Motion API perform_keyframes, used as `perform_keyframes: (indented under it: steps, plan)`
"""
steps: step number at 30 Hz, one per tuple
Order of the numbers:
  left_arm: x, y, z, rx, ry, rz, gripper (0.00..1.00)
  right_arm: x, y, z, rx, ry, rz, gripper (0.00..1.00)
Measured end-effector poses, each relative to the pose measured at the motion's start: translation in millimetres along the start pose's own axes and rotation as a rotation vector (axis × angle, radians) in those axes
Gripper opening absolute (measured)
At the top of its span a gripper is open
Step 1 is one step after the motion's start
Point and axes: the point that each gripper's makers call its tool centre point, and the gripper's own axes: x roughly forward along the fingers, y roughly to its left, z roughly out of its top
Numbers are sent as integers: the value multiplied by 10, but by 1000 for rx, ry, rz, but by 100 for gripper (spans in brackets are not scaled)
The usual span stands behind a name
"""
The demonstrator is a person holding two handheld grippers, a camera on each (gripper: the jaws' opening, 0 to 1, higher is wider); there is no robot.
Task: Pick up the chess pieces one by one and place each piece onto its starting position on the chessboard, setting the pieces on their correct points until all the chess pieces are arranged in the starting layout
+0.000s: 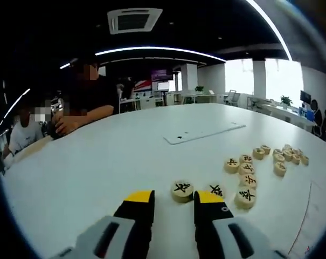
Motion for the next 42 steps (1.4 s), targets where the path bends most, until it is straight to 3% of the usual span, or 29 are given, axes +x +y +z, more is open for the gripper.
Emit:
perform_keyframes:
  steps: [2, 10, 17, 23, 29, 33, 42]
  plan:
    - [20, -9, 3, 9, 10, 5, 19, 14, 5, -9, 4, 2, 5, 55]
    - [-145, -54, -22, 23, 25, 2, 19, 35, 32, 12, -1, 1, 11, 55]
    - [-586, -177, -7, 25, -5, -35, 19, 28, 99, 63, -16, -1, 21, 55]
    - [-1064, -371, -38, 35, -39, -110, 19, -1, 107, 84, -21, -1, 14, 55]
    - [-1500, -552, -193, 41, -44, -182, 19, -2, 130, 102, -27, 1, 14, 55]
    - [-1758, -774, -298, 41, -46, -245, 19, 12, 151, 101, -30, 5, 17, 55]
    - [-2129, -1209, -663, 86, 21, -363, 19, 21, 174, 92, -33, 9, 20, 55]
